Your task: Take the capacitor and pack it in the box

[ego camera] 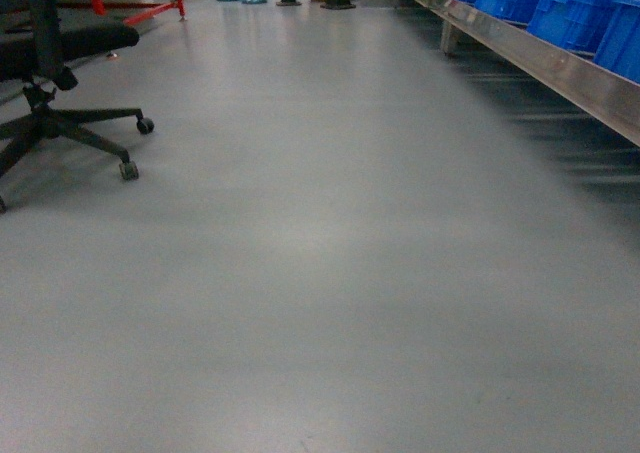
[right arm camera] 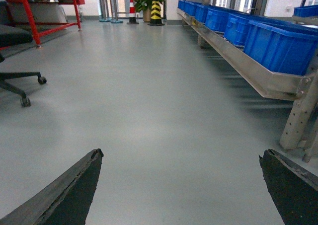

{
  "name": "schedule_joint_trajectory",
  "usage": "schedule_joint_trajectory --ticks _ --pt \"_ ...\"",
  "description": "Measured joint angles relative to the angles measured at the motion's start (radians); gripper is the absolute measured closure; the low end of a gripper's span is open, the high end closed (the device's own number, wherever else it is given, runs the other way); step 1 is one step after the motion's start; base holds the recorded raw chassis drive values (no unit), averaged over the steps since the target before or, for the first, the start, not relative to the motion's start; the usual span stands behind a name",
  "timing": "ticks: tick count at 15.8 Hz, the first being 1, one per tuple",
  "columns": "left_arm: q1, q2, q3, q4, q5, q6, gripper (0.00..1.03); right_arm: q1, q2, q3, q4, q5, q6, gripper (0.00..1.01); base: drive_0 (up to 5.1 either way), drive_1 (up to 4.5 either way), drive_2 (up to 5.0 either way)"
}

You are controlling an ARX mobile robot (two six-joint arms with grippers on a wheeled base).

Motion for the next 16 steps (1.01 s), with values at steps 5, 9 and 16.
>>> schedule_joint_trajectory --ticks 5,9,16 --pt "0.000 0.000 0.000 0.001 0.000 0.000 0.59 0.000 0.000 0.000 0.001 0.001 0.000 0.03 -5.0 2.50 2.5" --pt "0.000 0.000 0.000 -0.001 0.002 0.000 0.59 0.000 0.000 0.000 -0.002 0.000 0.000 0.03 -4.9 2.51 2.5" --pt "0.000 0.000 0.000 0.000 0.001 0.000 0.59 0.000 0.000 0.000 0.000 0.000 0.000 0.03 -4.9 2.51 2.5"
